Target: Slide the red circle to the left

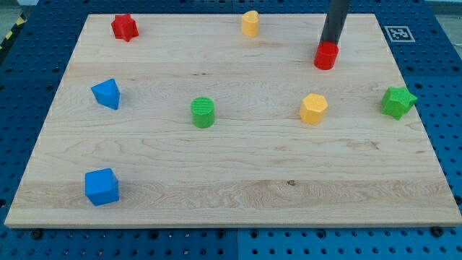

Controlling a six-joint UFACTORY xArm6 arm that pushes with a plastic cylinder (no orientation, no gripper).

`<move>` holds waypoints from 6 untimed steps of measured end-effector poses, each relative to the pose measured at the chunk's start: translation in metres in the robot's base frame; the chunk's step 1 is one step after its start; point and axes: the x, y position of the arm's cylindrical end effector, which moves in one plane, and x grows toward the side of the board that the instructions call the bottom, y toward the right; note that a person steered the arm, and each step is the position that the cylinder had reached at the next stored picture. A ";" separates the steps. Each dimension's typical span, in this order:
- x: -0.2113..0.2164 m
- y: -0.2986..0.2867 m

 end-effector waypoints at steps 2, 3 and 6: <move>0.019 0.034; 0.031 -0.004; 0.031 -0.056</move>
